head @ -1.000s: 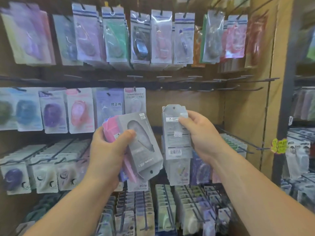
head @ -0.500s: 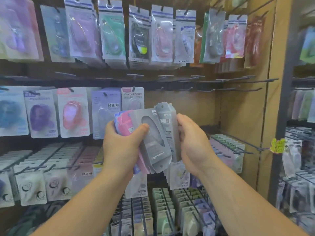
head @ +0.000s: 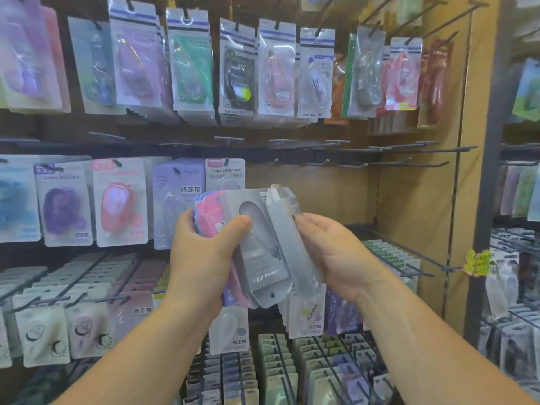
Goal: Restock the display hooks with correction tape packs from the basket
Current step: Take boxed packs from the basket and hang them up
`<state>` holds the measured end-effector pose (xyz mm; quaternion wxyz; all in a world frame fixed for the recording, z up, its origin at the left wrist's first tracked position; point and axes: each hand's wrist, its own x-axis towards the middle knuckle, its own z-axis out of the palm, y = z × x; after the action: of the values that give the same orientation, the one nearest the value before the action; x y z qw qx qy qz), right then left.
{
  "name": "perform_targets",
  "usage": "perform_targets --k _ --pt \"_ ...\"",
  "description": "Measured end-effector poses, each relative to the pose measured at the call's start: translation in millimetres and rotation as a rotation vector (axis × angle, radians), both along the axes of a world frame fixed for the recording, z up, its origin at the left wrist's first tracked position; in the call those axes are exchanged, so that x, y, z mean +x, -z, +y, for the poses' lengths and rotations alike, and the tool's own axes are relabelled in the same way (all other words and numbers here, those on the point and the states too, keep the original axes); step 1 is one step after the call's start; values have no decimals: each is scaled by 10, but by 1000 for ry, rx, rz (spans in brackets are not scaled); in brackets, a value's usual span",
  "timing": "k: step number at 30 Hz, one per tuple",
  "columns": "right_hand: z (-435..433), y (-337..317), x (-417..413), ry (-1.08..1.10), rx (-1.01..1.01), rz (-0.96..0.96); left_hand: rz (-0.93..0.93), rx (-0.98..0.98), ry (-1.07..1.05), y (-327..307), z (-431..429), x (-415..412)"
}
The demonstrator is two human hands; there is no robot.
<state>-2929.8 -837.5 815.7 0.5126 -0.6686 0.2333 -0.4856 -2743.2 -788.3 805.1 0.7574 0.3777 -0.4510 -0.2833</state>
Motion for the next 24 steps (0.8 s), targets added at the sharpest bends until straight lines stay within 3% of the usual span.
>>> perform_targets --k 7,12,24 --pt "-143 -330 158 300 -197 84 21 -32 -88 -14 16 218" --pt "-284 -371 359 423 -213 34 18 -49 -114 -10 34 325" --pt "-468 -307 503 449 -174 -74 -10 -58 -123 69 29 437"
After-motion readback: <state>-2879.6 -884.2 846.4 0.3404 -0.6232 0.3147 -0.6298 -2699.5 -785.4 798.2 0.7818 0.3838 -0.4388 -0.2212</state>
